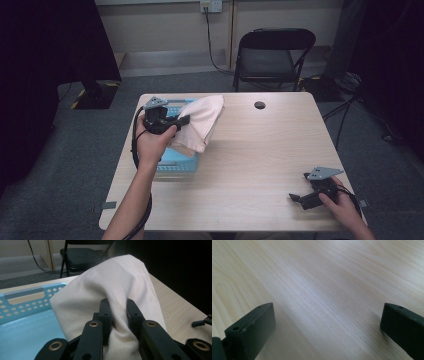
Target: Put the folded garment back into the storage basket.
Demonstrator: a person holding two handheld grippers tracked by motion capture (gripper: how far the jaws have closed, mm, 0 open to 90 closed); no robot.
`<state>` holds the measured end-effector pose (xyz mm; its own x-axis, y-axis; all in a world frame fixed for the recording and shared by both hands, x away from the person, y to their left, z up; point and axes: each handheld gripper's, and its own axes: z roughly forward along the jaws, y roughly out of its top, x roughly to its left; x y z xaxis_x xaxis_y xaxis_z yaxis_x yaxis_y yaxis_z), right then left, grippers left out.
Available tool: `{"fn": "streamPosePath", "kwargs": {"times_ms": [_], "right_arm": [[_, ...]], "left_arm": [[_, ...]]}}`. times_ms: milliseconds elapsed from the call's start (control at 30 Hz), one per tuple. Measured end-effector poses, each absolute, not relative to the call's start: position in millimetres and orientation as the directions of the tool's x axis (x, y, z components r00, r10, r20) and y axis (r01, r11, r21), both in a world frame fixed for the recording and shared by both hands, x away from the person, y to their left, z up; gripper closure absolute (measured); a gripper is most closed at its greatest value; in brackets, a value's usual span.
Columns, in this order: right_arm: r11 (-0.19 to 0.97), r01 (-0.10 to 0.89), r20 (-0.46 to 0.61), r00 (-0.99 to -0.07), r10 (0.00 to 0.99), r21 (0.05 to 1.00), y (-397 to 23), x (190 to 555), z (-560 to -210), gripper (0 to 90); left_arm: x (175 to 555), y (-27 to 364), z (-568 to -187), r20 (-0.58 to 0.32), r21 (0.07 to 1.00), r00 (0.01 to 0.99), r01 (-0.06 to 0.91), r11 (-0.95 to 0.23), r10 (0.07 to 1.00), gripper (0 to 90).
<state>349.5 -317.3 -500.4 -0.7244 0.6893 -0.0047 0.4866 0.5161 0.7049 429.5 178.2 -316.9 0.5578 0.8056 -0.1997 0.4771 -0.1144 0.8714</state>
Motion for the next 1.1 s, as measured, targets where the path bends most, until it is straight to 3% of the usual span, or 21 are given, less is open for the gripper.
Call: {"fn": "streamPosePath", "kwargs": {"times_ms": [1100], "right_arm": [[0.516, 0.487, -0.005, -0.724, 0.689, 0.705, -317, 349, -500, 0.0]], "left_arm": [[437, 202, -328, -0.193, 0.869, 0.439, 0.491, -0.054, 0.878, 78.7]]}}
